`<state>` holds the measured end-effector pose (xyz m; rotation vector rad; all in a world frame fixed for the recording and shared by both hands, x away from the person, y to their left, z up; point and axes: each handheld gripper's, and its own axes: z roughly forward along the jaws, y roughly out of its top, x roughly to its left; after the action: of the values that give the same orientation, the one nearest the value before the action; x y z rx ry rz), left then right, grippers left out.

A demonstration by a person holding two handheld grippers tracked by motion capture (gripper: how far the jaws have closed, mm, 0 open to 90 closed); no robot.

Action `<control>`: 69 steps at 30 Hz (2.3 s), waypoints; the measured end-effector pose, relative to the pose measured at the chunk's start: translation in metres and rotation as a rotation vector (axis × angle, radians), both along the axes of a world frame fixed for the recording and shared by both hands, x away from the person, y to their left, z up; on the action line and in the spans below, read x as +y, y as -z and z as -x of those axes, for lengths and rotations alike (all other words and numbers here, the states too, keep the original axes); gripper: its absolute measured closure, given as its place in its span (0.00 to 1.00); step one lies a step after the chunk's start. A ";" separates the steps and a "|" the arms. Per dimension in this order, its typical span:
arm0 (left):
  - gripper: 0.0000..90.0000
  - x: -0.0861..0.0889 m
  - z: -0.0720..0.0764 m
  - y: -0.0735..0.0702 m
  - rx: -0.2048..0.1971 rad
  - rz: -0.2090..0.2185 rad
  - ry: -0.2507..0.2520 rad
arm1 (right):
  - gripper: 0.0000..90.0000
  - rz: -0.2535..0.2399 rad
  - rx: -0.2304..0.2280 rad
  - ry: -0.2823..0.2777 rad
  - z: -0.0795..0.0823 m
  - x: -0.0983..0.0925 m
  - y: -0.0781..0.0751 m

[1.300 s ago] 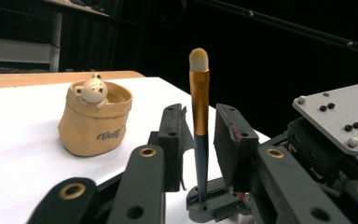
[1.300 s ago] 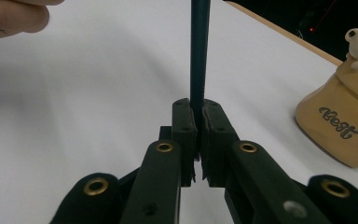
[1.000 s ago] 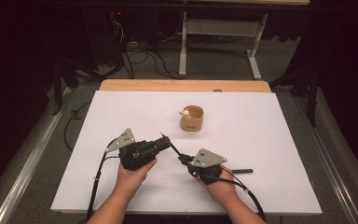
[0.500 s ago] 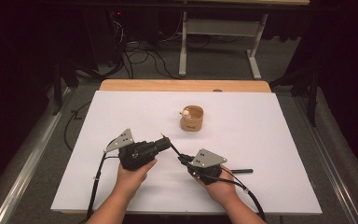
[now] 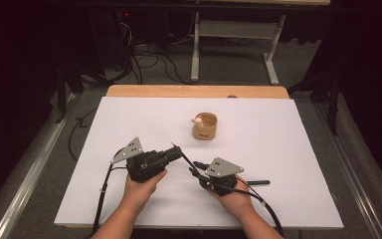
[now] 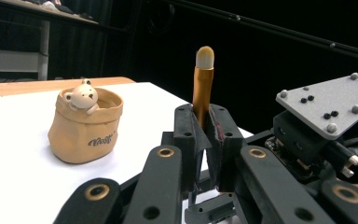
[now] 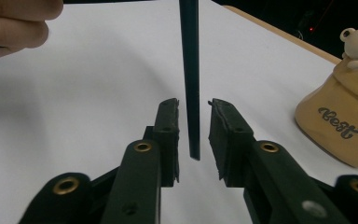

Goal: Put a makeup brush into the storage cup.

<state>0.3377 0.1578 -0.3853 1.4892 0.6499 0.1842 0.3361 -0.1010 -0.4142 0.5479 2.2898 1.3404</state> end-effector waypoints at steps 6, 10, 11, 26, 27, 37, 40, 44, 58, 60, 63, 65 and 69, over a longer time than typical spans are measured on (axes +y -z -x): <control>0.93 -0.003 0.000 0.002 0.006 -0.026 0.003 | 0.72 -0.038 0.009 0.010 0.001 -0.001 -0.003; 0.93 -0.010 -0.001 0.006 0.019 -0.069 0.013 | 0.71 -0.060 -0.001 0.000 0.002 -0.001 -0.005; 0.92 -0.012 -0.001 0.007 0.017 -0.084 0.017 | 0.71 -0.058 -0.005 -0.004 0.002 -0.002 -0.005; 0.92 -0.029 0.002 0.014 0.015 -0.164 0.038 | 0.79 -0.076 -0.035 -0.011 0.007 -0.002 -0.008; 0.93 -0.029 0.002 0.014 0.016 -0.166 0.039 | 0.80 -0.076 -0.034 -0.012 0.007 -0.002 -0.008; 0.92 -0.030 0.002 0.014 0.014 -0.166 0.041 | 0.87 -0.086 -0.041 -0.016 0.007 -0.002 -0.009; 0.92 -0.030 0.002 0.014 0.013 -0.164 0.041 | 0.88 -0.087 -0.044 -0.014 0.007 -0.002 -0.009; 0.92 -0.030 0.003 0.013 0.009 -0.159 0.043 | 0.90 -0.088 -0.044 -0.012 0.007 -0.002 -0.009; 0.92 -0.030 0.003 0.013 0.006 -0.153 0.039 | 0.94 -0.090 -0.049 -0.018 0.007 -0.002 -0.010; 0.92 -0.029 0.003 0.013 0.002 -0.157 0.039 | 0.94 -0.093 -0.047 -0.018 0.007 -0.002 -0.010; 0.92 -0.029 0.003 0.012 0.001 -0.157 0.039 | 0.95 -0.094 -0.046 -0.019 0.007 -0.003 -0.010; 0.92 -0.029 0.003 0.012 0.000 -0.158 0.038 | 0.95 -0.089 -0.045 -0.019 0.007 -0.003 -0.010; 0.90 -0.029 0.003 0.012 -0.001 -0.157 0.033 | 0.95 -0.095 -0.039 -0.015 0.007 -0.003 -0.011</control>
<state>0.3343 0.1287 -0.3972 1.6496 0.6203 0.2144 0.3290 -0.1041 -0.4035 0.5308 2.2123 1.4604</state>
